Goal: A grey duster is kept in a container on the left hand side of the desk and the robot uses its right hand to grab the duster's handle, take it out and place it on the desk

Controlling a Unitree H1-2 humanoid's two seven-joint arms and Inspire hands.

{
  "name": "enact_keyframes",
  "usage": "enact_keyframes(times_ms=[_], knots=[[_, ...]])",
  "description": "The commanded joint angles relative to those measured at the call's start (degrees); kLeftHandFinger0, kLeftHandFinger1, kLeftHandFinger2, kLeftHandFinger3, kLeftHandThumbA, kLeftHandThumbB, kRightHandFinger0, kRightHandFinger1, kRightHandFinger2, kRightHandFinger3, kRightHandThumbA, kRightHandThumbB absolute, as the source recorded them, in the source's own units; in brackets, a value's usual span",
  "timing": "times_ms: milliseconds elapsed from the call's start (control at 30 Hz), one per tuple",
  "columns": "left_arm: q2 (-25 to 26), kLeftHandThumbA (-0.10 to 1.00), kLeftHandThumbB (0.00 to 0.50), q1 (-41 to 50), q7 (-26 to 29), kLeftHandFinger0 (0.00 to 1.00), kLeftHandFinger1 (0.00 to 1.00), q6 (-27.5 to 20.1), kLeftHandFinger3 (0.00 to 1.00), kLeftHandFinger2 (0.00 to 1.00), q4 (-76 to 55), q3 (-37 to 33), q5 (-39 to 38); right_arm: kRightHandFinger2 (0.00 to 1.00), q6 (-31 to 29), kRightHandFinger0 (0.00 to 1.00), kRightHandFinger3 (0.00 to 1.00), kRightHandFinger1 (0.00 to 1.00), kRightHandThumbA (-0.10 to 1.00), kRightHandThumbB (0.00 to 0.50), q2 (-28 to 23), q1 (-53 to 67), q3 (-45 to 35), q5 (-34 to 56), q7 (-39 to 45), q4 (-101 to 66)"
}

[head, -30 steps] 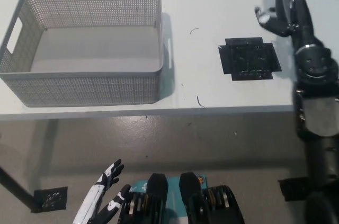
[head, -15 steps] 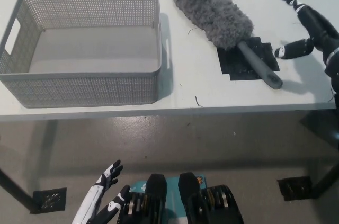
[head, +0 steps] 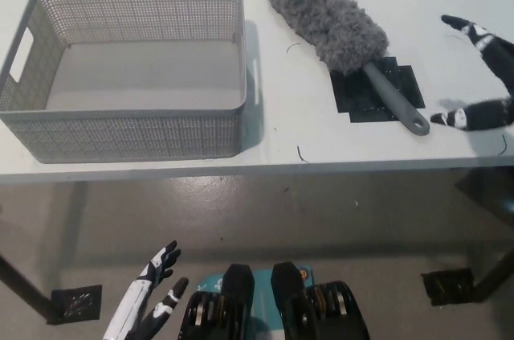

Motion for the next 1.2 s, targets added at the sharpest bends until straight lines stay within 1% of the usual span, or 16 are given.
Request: enact_keyframes(times_ms=[0, 100, 200, 267, 300, 367, 400, 433, 467, 500, 533, 567, 667, 933, 1067, 1167], knots=[[0.94, 1.0, 0.138, -1.09, 0.95, 1.0, 1.0, -4.19, 1.0, 1.0, -0.32, 0.78, -0.03, 1.0, -14.83, 1.0, 1.0, 1.0, 0.98, 0.343, 7.89, 12.46, -17.97, 23.55, -18.57, -38.24], [0.4, 1.0, 0.163, -0.81, 0.92, 1.0, 1.0, -4.83, 1.0, 1.0, 0.47, 0.75, -0.85, 1.0, -40.75, 1.0, 1.0, 1.0, 1.0, 0.406, 12.42, 30.4, -18.35, 20.64, -25.33, -38.24], [0.02, 1.0, 0.155, -0.49, 1.28, 1.0, 1.0, -5.28, 1.0, 1.0, 0.51, 0.84, -0.86, 1.0, -50.82, 1.0, 1.0, 1.0, 0.95, 0.438, 16.27, 46.1, -12.86, 23.46, -28.1, -38.24], [-0.21, 1.0, 0.148, -0.2, 1.34, 1.0, 1.0, -5.05, 1.0, 1.0, 0.23, 0.9, -1.08, 1.0, -50.82, 1.0, 1.0, 1.0, 0.86, 0.367, 17.15, 52.61, -4.08, 17.19, -35.85, -38.24], [-0.34, 1.0, 0.133, -0.18, 1.42, 1.0, 1.0, -5.22, 1.0, 1.0, 0.22, 0.91, -1.12, 1.0, -50.82, 1.0, 1.0, 1.0, 0.8, 0.215, 16.71, 55.06, 2.58, 9.33, -44.36, -38.24], [-0.81, 1.0, 0.128, -0.23, 1.91, 1.0, 1.0, -5.85, 1.0, 1.0, 0.63, 0.77, -0.67, 1.0, -50.82, 1.0, 1.0, 1.0, 0.83, 0.245, 18.7, 58.57, 10.43, 0.9, -51.73, -38.24], [-0.77, 1.0, 0.13, -0.35, 1.94, 1.0, 1.0, -5.97, 1.0, 1.0, 0.91, 0.71, -0.51, 1.0, -50.82, 1.0, 1.0, 1.0, 1.0, 0.244, 18.18, 58.42, 9.46, 4.08, -46.25, -38.24], [-0.68, 1.0, 0.129, -0.45, 1.86, 1.0, 1.0, -6.25, 1.0, 1.0, 1.11, 0.65, -0.5, 1.0, -50.82, 1.0, 1.0, 1.0, 0.97, 0.325, 22.82, 60.41, 7.77, 14.29, -37.54, -36.34], [-0.65, 1.0, 0.129, -0.48, 1.84, 1.0, 1.0, -6.33, 1.0, 1.0, 1.14, 0.65, -0.53, 1.0, -50.82, 1.0, 1.0, 1.0, 0.97, 0.325, 24.11, 60.96, 7.6, 16.68, -35.9, -35.8], [-0.62, 1.0, 0.13, -0.48, 1.74, 1.0, 1.0, -6.39, 1.0, 1.0, 1.16, 0.65, -0.66, 1.0, -50.82, 1.0, 1.0, 1.0, 1.0, 0.242, 24.32, 61.59, 8.65, 16.01, -36.14, -32.88], [-0.63, 1.0, 0.129, -0.46, 1.52, 1.0, 1.0, -6.39, 1.0, 1.0, 1.11, 0.64, -1.02, 1.0, -50.82, 1.0, 1.0, 1.0, 1.0, 0.273, 23.06, 61.32, 11.32, 10.87, -40.56, -26.68], [-0.72, 1.0, 0.133, -0.51, 1.31, 1.0, 1.0, -6.37, 1.0, 1.0, 1.17, 0.62, -1.41, 1.0, -50.82, 1.0, 1.0, 1.0, 1.0, 0.21, 22.11, 59.23, 13.13, 7.0, -45.32, -19.29], [-1.05, 1.0, 0.139, -1.34, 1.24, 1.0, 1.0, -5.68, 1.0, 1.0, 1.23, 0.58, -1.57, 1.0, -50.82, 1.0, 1.0, 1.0, 1.0, 0.196, 25.96, 52.13, 7.18, 11.96, -41.03, -4.41], [-1.93, 1.0, 0.127, -2.9, 1.98, 1.0, 1.0, -5.73, 1.0, 1.0, 1.04, 0.56, -0.94, 1.0, -45.74, 1.0, 1.0, 1.0, 1.0, 0.342, 26.26, 33.28, -6.47, 20.42, -26.6, 23.88], [-1.74, 1.0, 0.124, -4.62, 1.92, 1.0, 1.0, -5.25, 1.0, 1.0, 1.25, 1.21, -1.49, 1.0, -40.92, 1.0, 1.0, 1.0, 1.0, 0.236, 25.83, 30.0, -6.93, 21.97, -22.29, 26.42], [-1.92, 1.0, 0.132, -6.22, 1.84, 1.0, 1.0, -4.36, 1.0, 1.0, 1.32, 1.39, -1.29, 1.0, -41.75, 1.0, 1.0, 1.0, 1.0, 0.237, 24.95, 28.21, -6.78, 21.01, -21.07, 28.32]])
